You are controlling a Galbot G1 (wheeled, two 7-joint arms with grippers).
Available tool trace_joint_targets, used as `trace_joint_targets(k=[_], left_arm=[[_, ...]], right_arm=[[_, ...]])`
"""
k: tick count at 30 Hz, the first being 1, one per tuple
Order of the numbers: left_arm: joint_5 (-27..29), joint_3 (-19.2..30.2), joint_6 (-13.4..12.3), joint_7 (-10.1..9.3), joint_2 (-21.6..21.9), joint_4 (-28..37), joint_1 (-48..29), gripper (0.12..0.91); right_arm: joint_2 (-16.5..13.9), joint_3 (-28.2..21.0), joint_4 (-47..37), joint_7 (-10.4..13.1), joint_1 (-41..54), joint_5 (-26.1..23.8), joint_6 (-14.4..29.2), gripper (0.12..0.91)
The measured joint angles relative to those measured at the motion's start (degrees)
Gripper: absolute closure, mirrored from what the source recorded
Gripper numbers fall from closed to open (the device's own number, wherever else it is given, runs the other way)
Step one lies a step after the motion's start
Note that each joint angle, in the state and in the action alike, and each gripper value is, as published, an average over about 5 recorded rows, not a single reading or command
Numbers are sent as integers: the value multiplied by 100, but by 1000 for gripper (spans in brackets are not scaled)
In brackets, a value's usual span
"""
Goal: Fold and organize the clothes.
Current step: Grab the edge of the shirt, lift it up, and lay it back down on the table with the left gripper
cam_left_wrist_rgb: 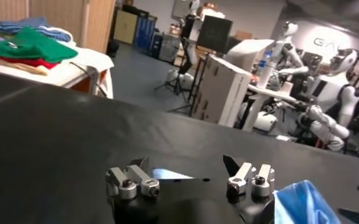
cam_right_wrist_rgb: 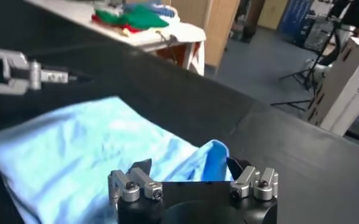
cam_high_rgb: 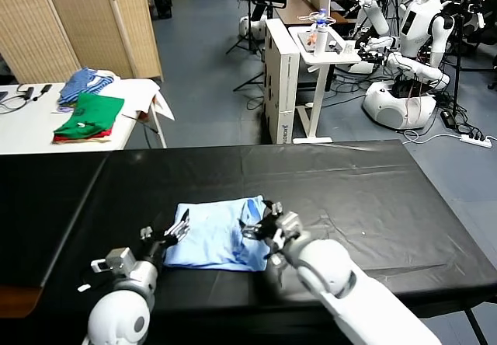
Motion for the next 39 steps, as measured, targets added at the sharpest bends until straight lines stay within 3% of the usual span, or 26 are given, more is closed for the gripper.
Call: trace_joint_targets(k=[13, 20, 26, 34, 39], left_arm=[[143, -22, -59, 16, -153, 23, 125, 123], [255, -28, -94, 61, -258, 76, 148, 123], [284, -86, -135, 130, -264, 144, 95, 123], [272, -246, -324, 439, -244, 435, 38, 123], [-16, -258, -326, 572, -282, 601, 14, 123]], right_arm=[[-341, 348, 379, -85, -354, -388, -66, 118], [-768, 988, 803, -197, -909, -651, -67, 118], [-940, 1625, 1014, -52, -1448, -335, -56, 118], [-795, 2338, 1018, -1, -2230, 383, 1016, 118], [-747, 2657, 1086, -21, -2558, 642, 1357, 118]])
